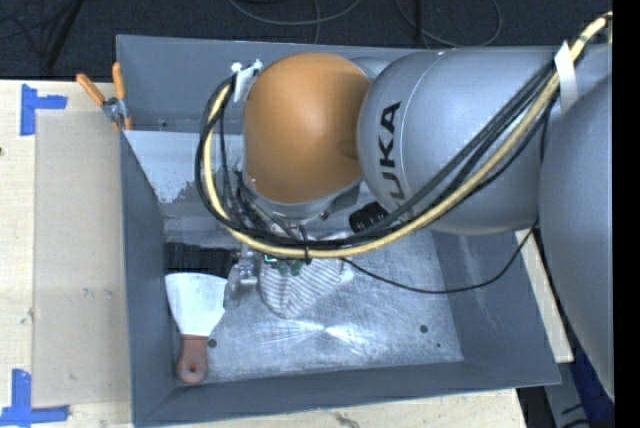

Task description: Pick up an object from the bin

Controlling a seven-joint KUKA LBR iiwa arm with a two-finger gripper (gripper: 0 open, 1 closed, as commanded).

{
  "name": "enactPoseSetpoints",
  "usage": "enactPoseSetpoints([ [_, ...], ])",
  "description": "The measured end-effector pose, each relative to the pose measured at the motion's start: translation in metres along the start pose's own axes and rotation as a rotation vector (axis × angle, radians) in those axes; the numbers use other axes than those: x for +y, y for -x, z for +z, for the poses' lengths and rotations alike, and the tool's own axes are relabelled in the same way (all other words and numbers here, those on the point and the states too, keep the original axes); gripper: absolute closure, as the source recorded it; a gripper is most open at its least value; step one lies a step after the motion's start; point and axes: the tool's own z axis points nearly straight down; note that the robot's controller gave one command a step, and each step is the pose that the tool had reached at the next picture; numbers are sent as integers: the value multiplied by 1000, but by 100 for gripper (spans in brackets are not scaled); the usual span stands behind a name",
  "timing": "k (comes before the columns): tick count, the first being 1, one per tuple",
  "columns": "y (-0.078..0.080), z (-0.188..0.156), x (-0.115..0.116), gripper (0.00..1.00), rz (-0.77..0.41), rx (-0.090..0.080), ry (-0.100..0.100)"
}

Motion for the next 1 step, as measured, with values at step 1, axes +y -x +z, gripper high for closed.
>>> enactPoseSetpoints([
  [1,2,-4,-1,0,4,-7,1],
])
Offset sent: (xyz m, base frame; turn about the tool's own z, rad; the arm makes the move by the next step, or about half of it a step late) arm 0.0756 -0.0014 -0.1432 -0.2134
